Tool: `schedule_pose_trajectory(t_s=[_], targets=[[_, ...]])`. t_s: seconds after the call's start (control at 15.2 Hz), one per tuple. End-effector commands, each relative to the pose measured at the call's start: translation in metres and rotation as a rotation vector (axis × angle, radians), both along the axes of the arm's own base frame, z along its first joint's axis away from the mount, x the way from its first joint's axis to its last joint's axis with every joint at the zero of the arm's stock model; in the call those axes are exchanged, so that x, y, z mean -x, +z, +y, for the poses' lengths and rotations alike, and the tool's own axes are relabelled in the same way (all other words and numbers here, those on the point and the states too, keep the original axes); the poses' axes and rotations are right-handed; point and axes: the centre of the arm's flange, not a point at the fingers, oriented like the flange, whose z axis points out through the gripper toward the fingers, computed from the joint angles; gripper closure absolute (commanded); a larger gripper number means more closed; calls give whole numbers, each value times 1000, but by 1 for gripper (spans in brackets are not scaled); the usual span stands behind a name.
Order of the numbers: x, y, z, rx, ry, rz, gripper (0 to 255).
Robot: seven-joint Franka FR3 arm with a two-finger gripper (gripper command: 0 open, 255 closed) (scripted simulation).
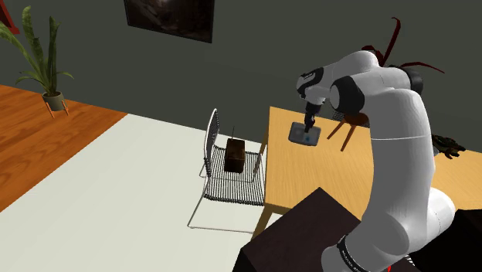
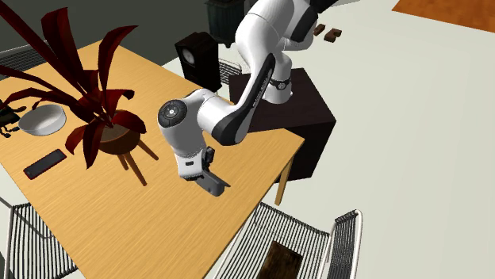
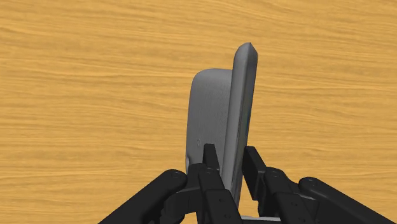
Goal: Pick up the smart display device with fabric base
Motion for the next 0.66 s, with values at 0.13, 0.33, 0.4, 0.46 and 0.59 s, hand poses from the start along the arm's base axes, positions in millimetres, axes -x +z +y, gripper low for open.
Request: schedule_pose_trajectory(t_s=[0.13,0.33,0.4,0.46,0.59], targets=[[0,22,0,0,0,0,255],[0,38,0,0,0,0,255],[0,43,0,0,0,0,255],[0,48,0,0,0,0,255],[0,49,0,0,0,0,255]])
